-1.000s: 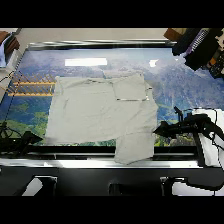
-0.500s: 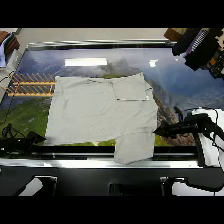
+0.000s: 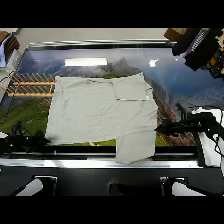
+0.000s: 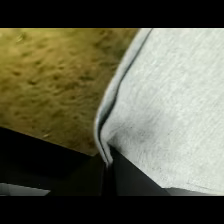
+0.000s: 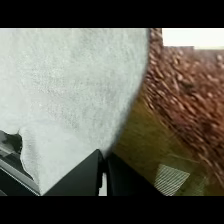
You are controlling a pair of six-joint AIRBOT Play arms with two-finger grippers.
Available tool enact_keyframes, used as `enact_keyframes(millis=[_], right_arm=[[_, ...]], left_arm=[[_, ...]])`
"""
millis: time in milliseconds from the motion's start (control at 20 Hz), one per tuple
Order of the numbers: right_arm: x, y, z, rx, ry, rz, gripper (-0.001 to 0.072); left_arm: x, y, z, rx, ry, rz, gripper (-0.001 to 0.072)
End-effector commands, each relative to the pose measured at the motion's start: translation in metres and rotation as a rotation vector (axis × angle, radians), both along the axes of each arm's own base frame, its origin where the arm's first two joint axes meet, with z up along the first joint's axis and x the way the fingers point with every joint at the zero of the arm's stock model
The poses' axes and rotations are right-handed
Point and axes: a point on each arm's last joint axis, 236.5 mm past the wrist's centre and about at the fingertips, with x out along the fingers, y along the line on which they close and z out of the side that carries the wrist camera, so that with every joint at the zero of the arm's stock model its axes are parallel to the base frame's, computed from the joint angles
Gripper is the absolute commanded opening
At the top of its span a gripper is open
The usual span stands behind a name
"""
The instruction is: Fold the clothes and pants, and hang the long-sleeved shirts on hangers.
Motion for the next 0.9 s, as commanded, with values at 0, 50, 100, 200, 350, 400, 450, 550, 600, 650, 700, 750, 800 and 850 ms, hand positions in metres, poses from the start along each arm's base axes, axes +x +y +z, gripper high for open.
enact_keyframes(millis=[0, 50, 100, 200, 350, 400, 450, 550, 600, 650, 700, 750, 800, 850], right_arm=[[0.008, 0.006, 0.028, 0.024, -0.071, -0.019, 0.0038], [0.014, 0.008, 0.043, 0.028, -0.116, -0.029, 0.0038], [0.024, 0.006, 0.061, 0.019, -0.182, -0.049, 0.0038], [0.049, 0.0, 0.11, -0.008, -0.33, -0.113, 0.0037], [0.077, -0.002, 0.229, -0.022, -0.625, -0.166, 0.0037], [0.077, -0.001, 0.274, -0.037, -0.728, -0.168, 0.0037], [0.071, 0.002, 0.326, -0.057, -0.843, -0.167, 0.0037], [0.038, 0.015, 0.426, -0.106, -1.075, -0.149, 0.0037], [0.013, 0.024, 0.471, -0.131, -1.181, -0.146, 0.0037], [-0.017, 0.034, 0.515, -0.16, -1.29, -0.153, 0.0037], [-0.047, 0.041, 0.549, -0.199, -1.383, -0.168, 0.0037], [-0.078, 0.044, 0.582, -0.24, -1.473, -0.213, 0.0037], [-0.104, 0.042, 0.61, -0.275, -1.552, -0.277, 0.0037], [-0.13, 0.038, 0.637, -0.309, -1.636, -0.356, 0.0037]], left_arm=[[0.023, -0.001, 0.017, -0.017, -0.08, 0.032, 0.0017], [0.038, 0.001, 0.033, -0.017, -0.139, 0.046, 0.0016], [0.053, 0.005, 0.051, -0.008, -0.201, 0.06, 0.0016], [0.088, 0.02, 0.11, 0.053, -0.371, 0.067, 0.0016], [0.125, 0.04, 0.242, 0.211, -0.684, 0.05, 0.0016], [0.127, 0.042, 0.293, 0.272, -0.79, 0.043, 0.0016], [0.123, 0.041, 0.348, 0.335, -0.903, 0.045, 0.0015], [0.099, 0.031, 0.442, 0.436, -1.087, 0.071, 0.0016], [0.081, 0.027, 0.48, 0.495, -1.156, 0.094, 0.0016], [0.062, 0.026, 0.508, 0.557, -1.197, 0.13, 0.0015], [0.038, 0.026, 0.532, 0.623, -1.23, 0.177, 0.0015], [0.017, 0.028, 0.549, 0.682, -1.251, 0.232, 0.0015], [-0.006, 0.031, 0.564, 0.742, -1.269, 0.297, 0.0015], [-0.024, 0.036, 0.574, 0.789, -1.282, 0.357, 0.0015]])
